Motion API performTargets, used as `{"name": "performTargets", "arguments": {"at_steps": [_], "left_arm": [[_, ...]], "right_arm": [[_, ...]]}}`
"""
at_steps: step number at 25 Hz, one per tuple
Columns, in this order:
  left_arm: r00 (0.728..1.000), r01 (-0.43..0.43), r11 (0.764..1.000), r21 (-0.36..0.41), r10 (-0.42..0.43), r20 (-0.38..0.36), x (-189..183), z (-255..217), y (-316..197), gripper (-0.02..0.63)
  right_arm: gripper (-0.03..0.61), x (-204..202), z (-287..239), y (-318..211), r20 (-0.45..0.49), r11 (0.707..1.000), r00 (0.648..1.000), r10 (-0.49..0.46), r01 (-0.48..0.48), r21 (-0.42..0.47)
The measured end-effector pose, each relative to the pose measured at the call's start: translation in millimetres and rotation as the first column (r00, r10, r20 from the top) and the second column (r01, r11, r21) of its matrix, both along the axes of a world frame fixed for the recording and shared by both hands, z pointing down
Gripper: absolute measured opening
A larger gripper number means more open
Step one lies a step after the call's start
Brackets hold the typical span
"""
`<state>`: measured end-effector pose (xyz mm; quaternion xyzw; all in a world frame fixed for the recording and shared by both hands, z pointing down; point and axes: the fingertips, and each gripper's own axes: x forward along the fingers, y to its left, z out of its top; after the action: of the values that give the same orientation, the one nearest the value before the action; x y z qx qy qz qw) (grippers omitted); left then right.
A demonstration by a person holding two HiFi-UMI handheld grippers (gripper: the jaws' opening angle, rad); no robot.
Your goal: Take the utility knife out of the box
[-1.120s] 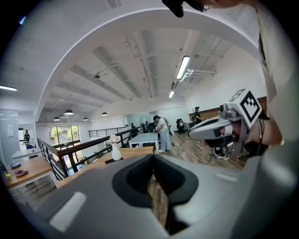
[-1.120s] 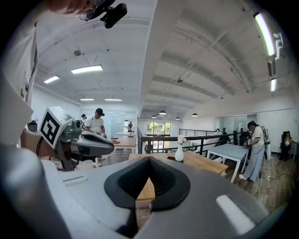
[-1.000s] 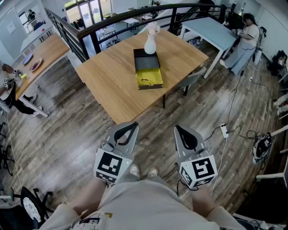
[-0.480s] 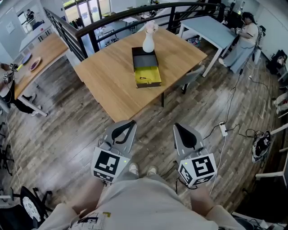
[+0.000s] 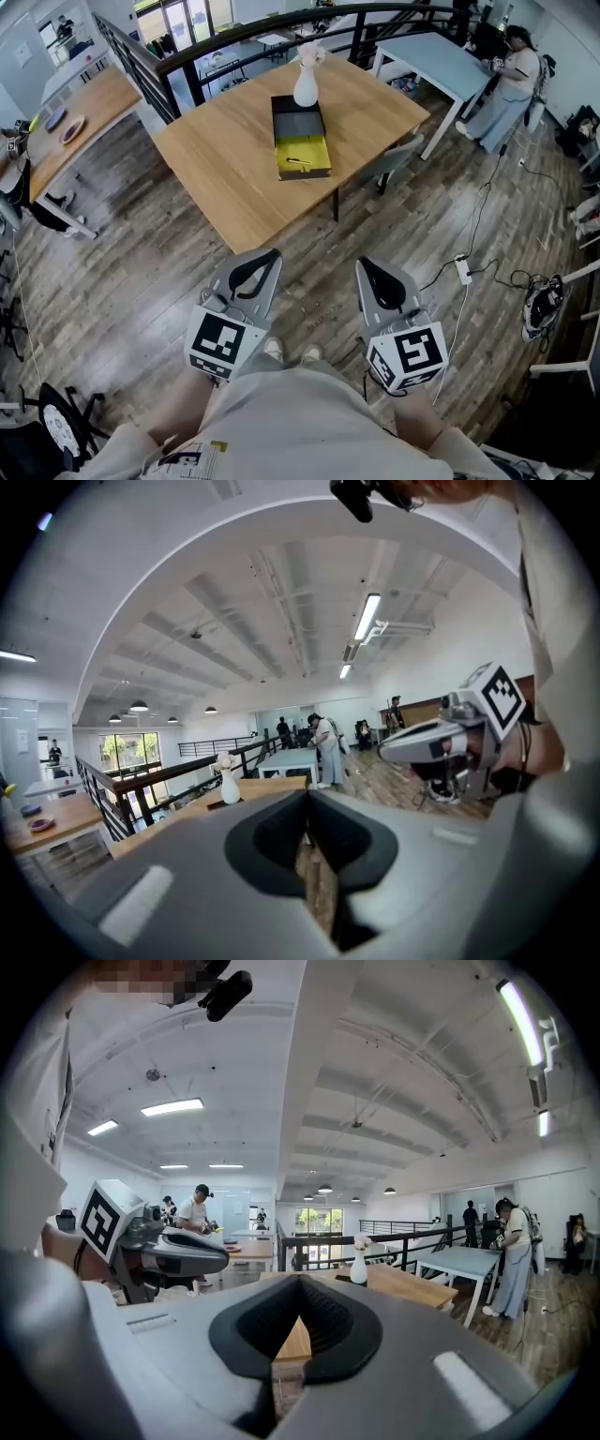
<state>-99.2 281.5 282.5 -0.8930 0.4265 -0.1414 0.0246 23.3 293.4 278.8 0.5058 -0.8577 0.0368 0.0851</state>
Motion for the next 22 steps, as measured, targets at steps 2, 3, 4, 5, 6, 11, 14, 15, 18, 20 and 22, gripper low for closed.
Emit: {"name": "performTargets", "arguments": {"at_steps": [2, 3, 4, 5, 6, 11, 14, 15, 18, 20, 22], "left_arm": [[1.0, 0.0, 1.0, -0.005, 0.0, 0.0, 6.3, 3.6, 0.8, 0.003], [1.0, 0.001, 1.0, -0.008, -0.001, 0.001, 9.2, 5.5, 0.7, 0.003], [1.0, 0.001, 1.0, -0.011, -0.001, 0.002, 11.9, 7.2, 0.7, 0.003], [1.0, 0.002, 1.0, -0.012, -0.002, 0.001, 14.7, 8.2, 0.8, 0.003], [1.0, 0.003, 1.0, -0.014, -0.003, 0.0, 17.7, 8.5, 1.0, 0.003], [1.0, 0.0, 1.0, -0.017, 0.001, 0.023, 38.2, 12.8, 3.3, 0.003], [1.0, 0.003, 1.0, -0.02, -0.002, 0.023, 49.5, 15.5, 4.5, 0.003], [1.0, 0.005, 1.0, -0.02, -0.004, 0.023, 53.0, 16.1, 3.9, 0.003], [1.0, 0.002, 1.0, -0.022, -0.002, 0.019, 64.7, 15.6, 5.1, 0.003], [1.0, -0.009, 1.0, -0.013, 0.009, 0.012, 73.4, 12.1, 7.0, 0.003], [1.0, -0.026, 1.0, -0.002, 0.026, 0.009, 81.9, 8.8, 8.3, 0.003]], "right_arm": [[0.0, 7.5, 5.1, 0.4, 0.0, 1.0, 1.0, 0.001, -0.001, -0.007], [0.0, 10.9, 7.6, 0.1, 0.003, 1.0, 1.0, 0.003, -0.003, -0.011], [0.0, 13.9, 9.7, -0.2, 0.005, 1.0, 1.0, 0.003, -0.003, -0.014], [0.0, 16.5, 11.3, -0.4, 0.007, 1.0, 1.0, 0.002, -0.002, -0.016], [0.0, 19.0, 12.3, -0.5, 0.008, 1.0, 1.0, 0.0, 0.001, -0.017], [0.0, 34.0, 11.5, -0.7, 0.018, 1.0, 1.0, -0.011, 0.011, -0.001], [0.0, 43.9, 9.1, -0.8, 0.029, 1.0, 0.999, -0.017, 0.017, 0.013], [0.0, 47.1, 9.1, -1.9, 0.029, 1.0, 0.999, -0.018, 0.018, 0.015], [0.0, 57.8, 10.5, -4.4, 0.028, 1.0, 1.0, -0.013, 0.012, 0.016], [0.0, 65.7, 10.5, -4.4, 0.04, 1.0, 0.999, -0.002, 0.001, 0.017], [0.0, 72.4, 11.6, -4.5, 0.052, 1.0, 0.999, 0.007, -0.008, 0.015]]}}
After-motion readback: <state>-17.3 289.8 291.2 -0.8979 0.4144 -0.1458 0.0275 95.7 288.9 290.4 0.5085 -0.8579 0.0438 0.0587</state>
